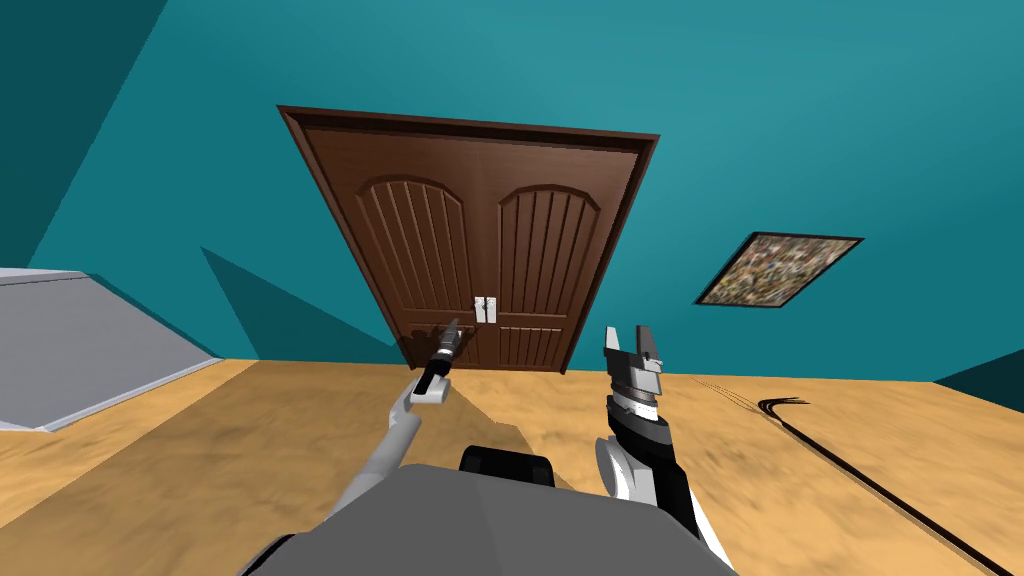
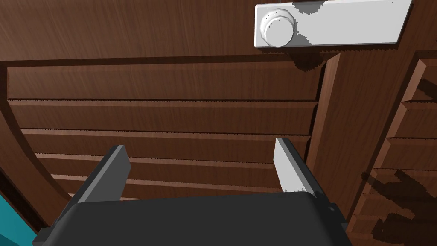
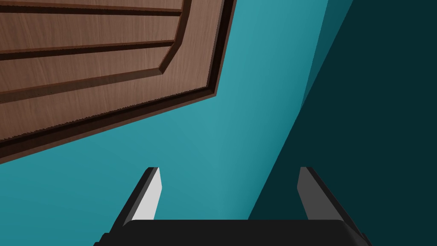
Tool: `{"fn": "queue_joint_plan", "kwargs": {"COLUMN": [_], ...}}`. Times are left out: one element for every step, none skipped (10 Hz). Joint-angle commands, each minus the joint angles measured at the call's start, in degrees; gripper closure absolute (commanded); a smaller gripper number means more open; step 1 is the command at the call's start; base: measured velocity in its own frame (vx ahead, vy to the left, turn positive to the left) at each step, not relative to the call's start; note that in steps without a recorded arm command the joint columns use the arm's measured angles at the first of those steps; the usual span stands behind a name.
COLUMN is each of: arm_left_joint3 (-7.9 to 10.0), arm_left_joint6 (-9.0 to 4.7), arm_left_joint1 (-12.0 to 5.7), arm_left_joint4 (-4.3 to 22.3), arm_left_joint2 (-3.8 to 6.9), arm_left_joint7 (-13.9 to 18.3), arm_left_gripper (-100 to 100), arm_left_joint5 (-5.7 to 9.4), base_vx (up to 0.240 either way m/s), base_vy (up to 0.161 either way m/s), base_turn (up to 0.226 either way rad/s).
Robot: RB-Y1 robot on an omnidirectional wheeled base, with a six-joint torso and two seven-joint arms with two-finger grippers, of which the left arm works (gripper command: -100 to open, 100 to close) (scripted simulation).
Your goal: Pull the door open
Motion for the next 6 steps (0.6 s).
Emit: {"fn": "queue_joint_plan", "kwargs": {"arm_left_joint3": [0.29, 0.47, 0.65, 0.81, 0.96, 1.12], "arm_left_joint6": [0.08, 0.12, 0.16, 0.19, 0.22, 0.26], "arm_left_joint1": [-1.17, -1.98, -2.78, -3.50, -4.20, -4.90], "arm_left_joint4": [2.7, 4.3, 5.7, 7.5, 8.9, 10.3], "arm_left_joint2": [0.25, 0.43, 0.61, 0.76, 0.91, 1.05], "arm_left_joint7": [0.4, 0.6, 0.8, 1.0, 1.1, 1.3], "arm_left_gripper": [-100, -100, -100, -100, -100, -100], "arm_left_joint5": [0.03, 0.06, 0.09, 0.11, 0.14, 0.16], "base_vx": [0.105, 0.104, 0.097, 0.095, 0.098, 0.096], "base_vy": [0.020, 0.018, 0.027, 0.020, 0.012, 0.001], "base_turn": [-0.046, -0.044, -0.048, -0.038, -0.039, -0.040]}}
